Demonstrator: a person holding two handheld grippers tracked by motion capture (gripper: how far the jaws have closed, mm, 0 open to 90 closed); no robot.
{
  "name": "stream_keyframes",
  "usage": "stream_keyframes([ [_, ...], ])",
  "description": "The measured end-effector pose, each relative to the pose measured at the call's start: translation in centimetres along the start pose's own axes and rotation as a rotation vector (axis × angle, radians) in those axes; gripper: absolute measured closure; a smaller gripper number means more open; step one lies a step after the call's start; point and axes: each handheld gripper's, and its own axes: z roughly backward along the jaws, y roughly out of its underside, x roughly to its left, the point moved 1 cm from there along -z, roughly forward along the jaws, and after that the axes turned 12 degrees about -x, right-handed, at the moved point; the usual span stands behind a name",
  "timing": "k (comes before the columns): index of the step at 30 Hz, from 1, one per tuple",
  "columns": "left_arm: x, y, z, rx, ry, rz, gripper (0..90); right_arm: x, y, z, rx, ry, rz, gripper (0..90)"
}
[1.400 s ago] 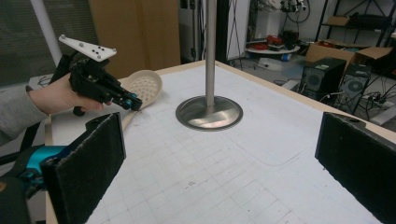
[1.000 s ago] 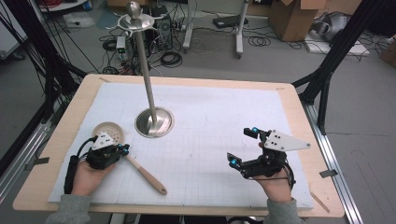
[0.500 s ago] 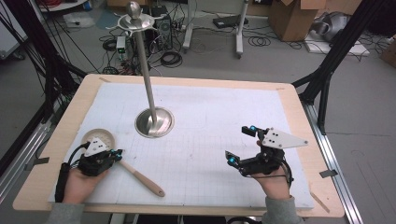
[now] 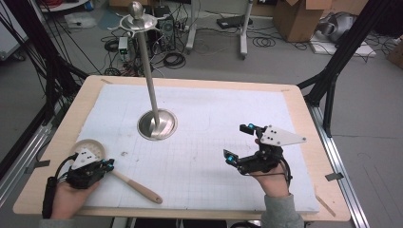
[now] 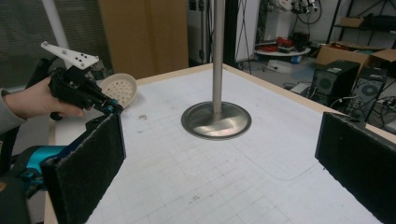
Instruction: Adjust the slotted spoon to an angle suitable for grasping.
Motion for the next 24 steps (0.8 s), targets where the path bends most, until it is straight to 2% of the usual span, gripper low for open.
stream_keyframes([
  [3, 0.0, 0.1, 0.2, -0.026, 0.008, 0.005, 90.0, 0.1, -0.1, -0.5, -0.002, -0.009, 0.005, 0.6],
  [5, 0.0, -0.1, 0.9, -0.093, 0.066, 0.021, 90.0, 0.1, -0.1, -0.7, -0.003, -0.016, 0.006, 0.6],
  [7, -0.4, -0.4, 1.6, -0.125, 0.101, 0.026, 90.0, 0.1, -0.2, -0.8, -0.010, -0.017, 0.002, 0.6],
  [12, -1.4, -0.2, 2.2, -0.118, 0.130, -0.001, 89.9, 0.0, -0.3, -0.8, -0.017, -0.019, -0.004, 0.6],
  [14, -1.8, 0.0, 2.4, -0.119, 0.162, 0.000, 89.9, 0.0, -0.5, -0.9, -0.028, -0.023, -0.002, 0.6],
  [15, -2.3, 0.1, 2.6, -0.111, 0.182, -0.016, 89.9, 0.0, -0.5, -0.9, -0.032, -0.023, 0.002, 0.6],
  [17, -2.4, 0.2, 2.6, -0.108, 0.189, -0.019, 89.9, -0.1, -0.6, -1.0, -0.034, -0.025, 0.002, 0.6],
  [22, -3.5, 0.4, 2.6, -0.088, 0.244, -0.049, 89.9, -0.2, -0.6, -1.1, -0.037, -0.026, 0.002, 0.6],
  [23, -3.8, 0.6, 2.5, -0.073, 0.264, -0.066, 89.9, -0.1, -0.5, -1.1, -0.036, -0.025, -0.002, 0.6],
  [24, -3.8, 0.6, 2.5, -0.073, 0.264, -0.066, 89.9, -0.1, -0.5, -1.1, -0.036, -0.025, -0.002, 0.6],
])
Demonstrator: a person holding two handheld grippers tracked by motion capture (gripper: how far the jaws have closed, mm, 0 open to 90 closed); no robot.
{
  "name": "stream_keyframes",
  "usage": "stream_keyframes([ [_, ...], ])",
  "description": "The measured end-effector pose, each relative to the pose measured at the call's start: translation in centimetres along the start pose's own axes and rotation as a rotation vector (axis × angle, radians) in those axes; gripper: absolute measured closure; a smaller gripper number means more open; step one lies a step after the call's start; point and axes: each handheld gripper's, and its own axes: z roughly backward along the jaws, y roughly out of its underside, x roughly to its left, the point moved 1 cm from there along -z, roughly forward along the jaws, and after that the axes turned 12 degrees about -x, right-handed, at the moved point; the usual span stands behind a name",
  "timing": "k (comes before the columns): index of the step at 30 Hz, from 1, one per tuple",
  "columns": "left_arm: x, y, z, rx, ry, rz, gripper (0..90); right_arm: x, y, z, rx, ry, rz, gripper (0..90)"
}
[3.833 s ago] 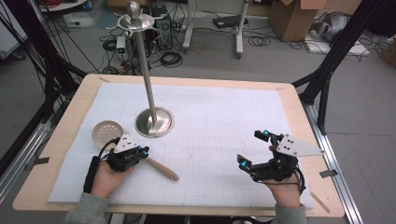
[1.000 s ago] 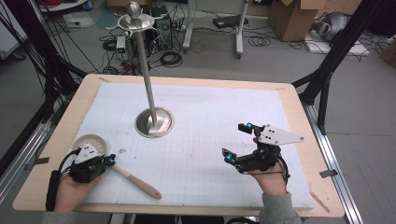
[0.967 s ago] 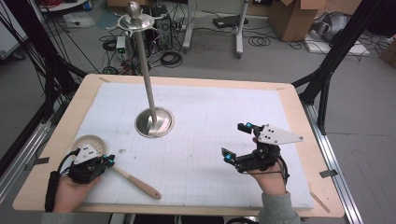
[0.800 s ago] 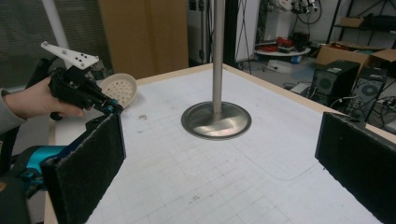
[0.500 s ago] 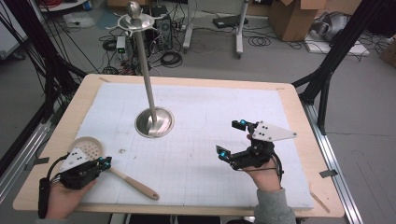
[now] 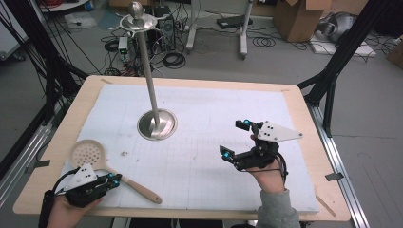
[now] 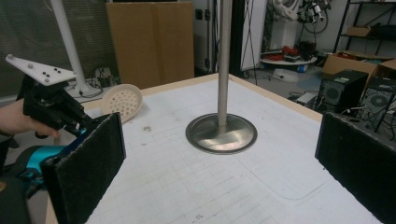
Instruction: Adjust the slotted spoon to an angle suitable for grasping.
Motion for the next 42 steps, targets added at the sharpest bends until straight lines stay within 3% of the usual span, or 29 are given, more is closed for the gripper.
stream_keyframes([
  [5, -0.1, 0.3, -0.2, 0.024, 0.029, 0.003, 89.9, 0.0, 0.1, -0.2, 0.007, -0.006, 0.003, 0.6],
  [12, -0.1, 0.2, -0.9, 0.022, 0.031, 0.011, 89.9, 0.2, 0.1, 0.0, 0.012, 0.000, 0.009, 0.6],
  [42, 0.9, -1.7, -6.2, 0.045, -0.031, 0.000, 89.9, 0.8, 1.0, 2.4, 0.072, 0.051, 0.021, 0.6],
])
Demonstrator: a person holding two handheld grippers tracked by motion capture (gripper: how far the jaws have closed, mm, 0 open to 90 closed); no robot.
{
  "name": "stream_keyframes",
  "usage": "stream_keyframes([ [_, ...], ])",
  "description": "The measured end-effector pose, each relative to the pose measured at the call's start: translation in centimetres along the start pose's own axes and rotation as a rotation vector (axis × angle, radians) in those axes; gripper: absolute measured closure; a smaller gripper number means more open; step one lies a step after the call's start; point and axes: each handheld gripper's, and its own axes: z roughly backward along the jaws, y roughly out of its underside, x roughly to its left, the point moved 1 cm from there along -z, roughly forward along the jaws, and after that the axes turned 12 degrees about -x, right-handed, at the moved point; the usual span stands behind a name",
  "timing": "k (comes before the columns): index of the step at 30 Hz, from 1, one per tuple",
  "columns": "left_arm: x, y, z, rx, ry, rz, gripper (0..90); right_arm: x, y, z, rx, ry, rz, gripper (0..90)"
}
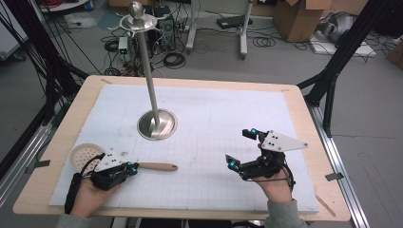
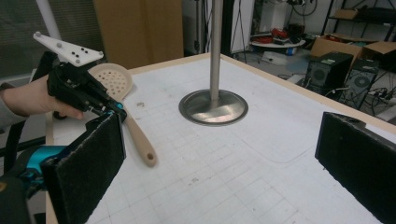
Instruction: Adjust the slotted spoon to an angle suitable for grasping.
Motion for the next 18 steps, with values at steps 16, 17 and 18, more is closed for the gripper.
stream_keyframes([
  [16, 2.0, -0.9, 0.4, -0.051, -0.069, 0.043, 89.9, 0.0, 0.2, 1.3, 0.003, 0.022, -0.004, 0.6],
  [17, 2.3, -0.9, 0.7, -0.053, -0.080, 0.047, 89.9, 0.0, 0.2, 1.3, 0.003, 0.022, -0.004, 0.6],
  [18, 2.8, -0.8, 1.1, -0.054, -0.097, 0.054, 89.9, -0.1, 0.3, 1.2, 0.008, 0.022, -0.008, 0.6],
])
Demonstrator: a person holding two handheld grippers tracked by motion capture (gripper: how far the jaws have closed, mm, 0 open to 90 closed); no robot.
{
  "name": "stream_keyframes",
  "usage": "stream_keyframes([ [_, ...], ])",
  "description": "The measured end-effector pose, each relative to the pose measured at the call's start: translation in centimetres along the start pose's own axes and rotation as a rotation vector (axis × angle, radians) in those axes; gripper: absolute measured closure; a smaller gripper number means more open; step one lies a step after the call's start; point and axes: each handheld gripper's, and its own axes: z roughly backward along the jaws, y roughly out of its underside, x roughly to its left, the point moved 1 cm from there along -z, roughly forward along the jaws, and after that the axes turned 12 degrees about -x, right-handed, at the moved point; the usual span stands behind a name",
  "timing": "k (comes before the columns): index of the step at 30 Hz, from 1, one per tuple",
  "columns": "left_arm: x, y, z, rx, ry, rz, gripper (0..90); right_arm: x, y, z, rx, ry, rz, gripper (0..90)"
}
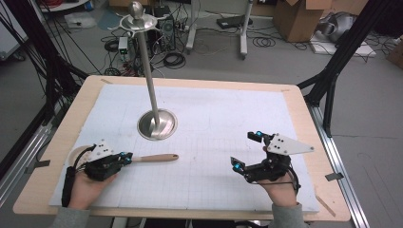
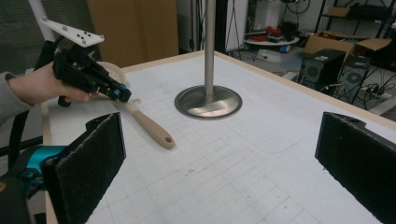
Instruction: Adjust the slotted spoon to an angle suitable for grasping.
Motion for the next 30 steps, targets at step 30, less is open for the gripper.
stream_keyframes([
  [30, 1.5, 1.2, -0.1, 0.099, -0.205, 0.041, 89.9, 0.2, 0.1, -0.4, 0.013, -0.014, 0.004, 0.6],
])
